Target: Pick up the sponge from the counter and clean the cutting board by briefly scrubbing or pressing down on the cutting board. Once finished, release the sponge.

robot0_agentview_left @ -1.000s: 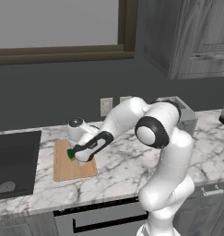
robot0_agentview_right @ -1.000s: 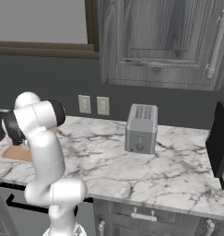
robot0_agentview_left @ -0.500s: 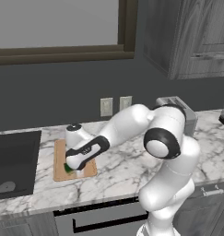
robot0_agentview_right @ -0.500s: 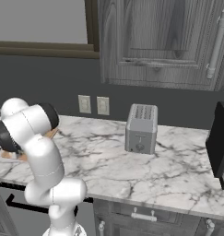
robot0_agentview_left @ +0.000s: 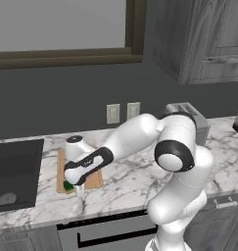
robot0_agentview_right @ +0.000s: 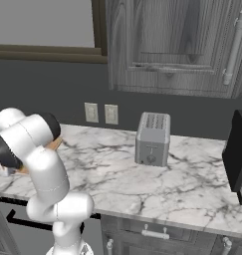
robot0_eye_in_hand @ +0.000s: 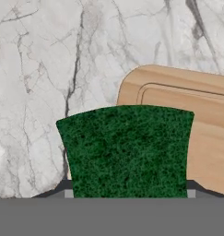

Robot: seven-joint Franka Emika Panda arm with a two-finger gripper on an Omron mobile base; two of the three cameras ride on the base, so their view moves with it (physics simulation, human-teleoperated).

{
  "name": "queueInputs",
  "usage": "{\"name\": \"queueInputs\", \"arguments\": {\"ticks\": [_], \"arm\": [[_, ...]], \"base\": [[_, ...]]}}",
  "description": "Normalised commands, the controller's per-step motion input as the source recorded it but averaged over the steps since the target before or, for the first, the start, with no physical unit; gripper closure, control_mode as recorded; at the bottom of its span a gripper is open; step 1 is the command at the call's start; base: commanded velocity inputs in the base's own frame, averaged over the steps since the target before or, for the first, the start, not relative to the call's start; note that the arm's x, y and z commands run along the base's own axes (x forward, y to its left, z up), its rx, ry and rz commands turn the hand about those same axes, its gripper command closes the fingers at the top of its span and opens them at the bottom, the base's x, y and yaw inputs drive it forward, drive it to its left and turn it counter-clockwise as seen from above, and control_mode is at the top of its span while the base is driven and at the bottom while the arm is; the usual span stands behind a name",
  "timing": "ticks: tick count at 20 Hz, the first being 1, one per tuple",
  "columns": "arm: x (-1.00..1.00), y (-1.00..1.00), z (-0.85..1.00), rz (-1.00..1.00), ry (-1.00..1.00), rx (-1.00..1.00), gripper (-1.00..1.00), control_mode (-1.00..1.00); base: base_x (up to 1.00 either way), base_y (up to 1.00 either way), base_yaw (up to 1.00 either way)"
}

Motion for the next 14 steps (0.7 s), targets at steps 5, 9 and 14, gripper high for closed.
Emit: {"name": "queueInputs", "arguments": {"ticks": [5, 9, 14], "arm": [[0.25, 0.22, 0.01, 0.0, 0.01, -0.01, 1.0, -1.0], [0.72, 0.0, 0.0, 0.0, 0.01, 0.0, 1.0, -1.0], [0.84, 0.0, 0.0, 0.0, 0.0, 0.0, 1.0, -1.0]], "base": [[0.0, 0.0, 0.0], [0.0, 0.0, 0.0], [0.0, 0.0, 0.0]]}}
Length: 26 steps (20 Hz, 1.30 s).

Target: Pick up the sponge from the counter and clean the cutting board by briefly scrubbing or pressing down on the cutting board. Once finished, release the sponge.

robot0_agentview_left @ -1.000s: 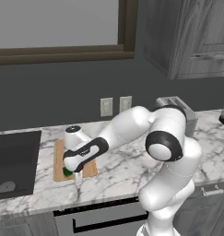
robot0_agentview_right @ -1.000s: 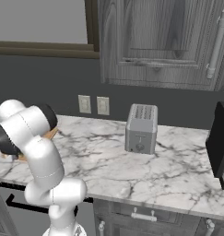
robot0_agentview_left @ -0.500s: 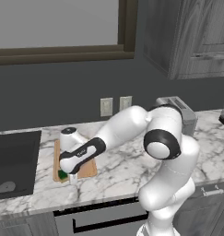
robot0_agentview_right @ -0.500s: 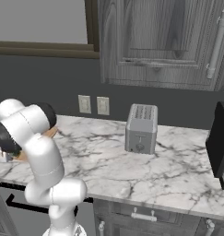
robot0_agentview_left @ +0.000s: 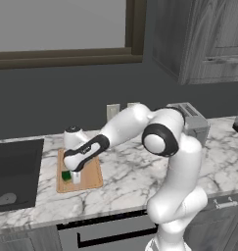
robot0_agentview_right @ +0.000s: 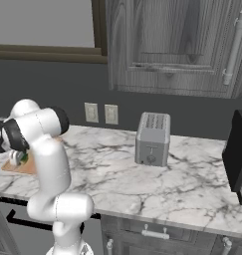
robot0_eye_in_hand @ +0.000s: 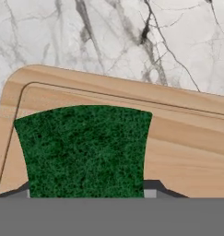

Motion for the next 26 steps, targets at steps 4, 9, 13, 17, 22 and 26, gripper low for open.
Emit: {"name": "queueInputs", "arguments": {"ticks": [4, 9, 13, 17, 22, 26], "arm": [[0.85, 0.0, 0.0, 0.0, 0.0, 0.0, 1.0, -1.0], [0.77, 0.04, 0.01, -0.02, -0.08, -0.04, 1.0, -1.0], [0.79, 0.09, 0.03, -0.01, -0.04, -0.03, 1.0, -1.0], [0.59, 0.08, 0.07, 0.0, -0.07, -0.04, 1.0, -1.0], [0.35, 0.02, 0.01, 0.0, -0.04, -0.03, 1.0, -1.0], [-0.46, 0.0, -0.24, 0.0, 0.0, 0.0, 1.0, -1.0]], "base": [[0.0, 0.0, 0.0], [0.0, 0.0, 0.0], [0.0, 0.0, 0.0], [0.0, 0.0, 0.0], [0.0, 0.0, 0.0], [0.0, 0.0, 0.0]]}}
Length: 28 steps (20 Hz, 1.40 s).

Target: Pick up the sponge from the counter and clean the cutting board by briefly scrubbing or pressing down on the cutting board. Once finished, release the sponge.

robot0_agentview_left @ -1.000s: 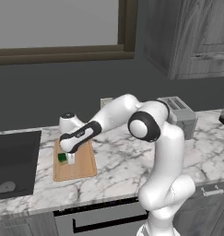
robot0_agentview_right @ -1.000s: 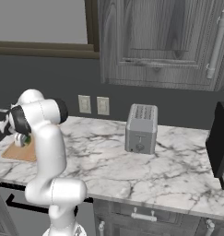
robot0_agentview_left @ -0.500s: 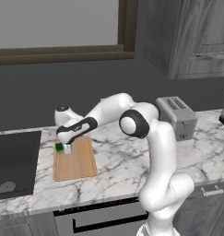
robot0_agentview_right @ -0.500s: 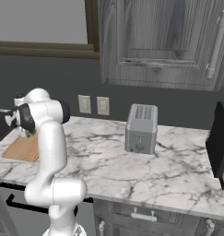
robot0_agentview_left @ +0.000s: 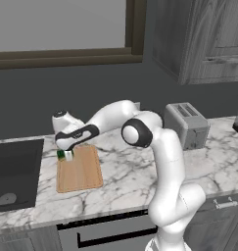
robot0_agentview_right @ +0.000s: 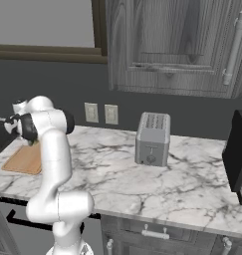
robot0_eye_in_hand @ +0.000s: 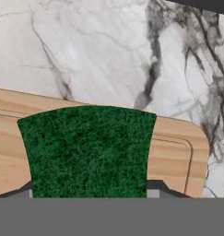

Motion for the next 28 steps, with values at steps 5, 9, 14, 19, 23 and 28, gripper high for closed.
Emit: {"name": "queueInputs", "arguments": {"ticks": [5, 9, 14, 19, 23, 28], "arm": [[-0.98, -0.01, -0.42, 0.0, 0.0, 0.01, 1.0, -1.0], [-1.0, -0.03, -0.49, 0.0, 0.0, 0.04, 1.0, -1.0], [-1.0, -0.1, -0.42, 0.0, -0.01, 0.07, 1.0, -1.0], [-1.0, -0.09, -0.02, -0.01, 0.01, 0.09, 1.0, -1.0], [-1.0, -0.05, 0.0, -0.02, 0.08, 0.06, 1.0, -1.0], [-0.64, -0.45, 0.37, -0.13, 0.11, 0.0, 1.0, -1.0]], "base": [[0.0, 0.0, 0.0], [0.0, 0.0, 0.0], [0.0, 0.0, 0.0], [0.0, 0.0, 0.0], [0.0, 0.0, 0.0], [0.0, 0.0, 0.0]]}}
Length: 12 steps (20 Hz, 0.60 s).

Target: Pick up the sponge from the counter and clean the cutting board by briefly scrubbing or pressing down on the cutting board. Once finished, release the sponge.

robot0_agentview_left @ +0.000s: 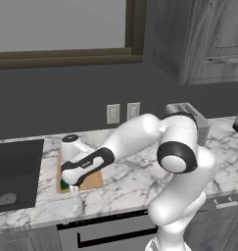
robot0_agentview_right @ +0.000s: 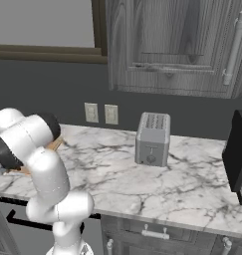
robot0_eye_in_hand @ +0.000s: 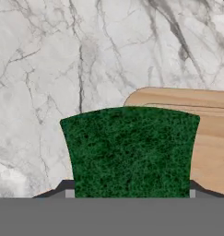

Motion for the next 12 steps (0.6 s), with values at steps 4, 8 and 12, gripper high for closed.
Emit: {"name": "queueInputs", "arguments": {"ticks": [4, 8, 12], "arm": [[-0.03, -0.75, 0.83, -0.18, 0.09, 0.0, 1.0, -1.0], [0.0, -0.71, 0.82, -0.18, 0.09, -0.01, 1.0, -1.0], [-0.03, -0.81, 0.3, -0.21, 0.02, -0.01, 1.0, -1.0]], "base": [[0.0, 0.0, 0.0], [0.0, 0.0, 0.0], [0.0, 0.0, 0.0]]}}
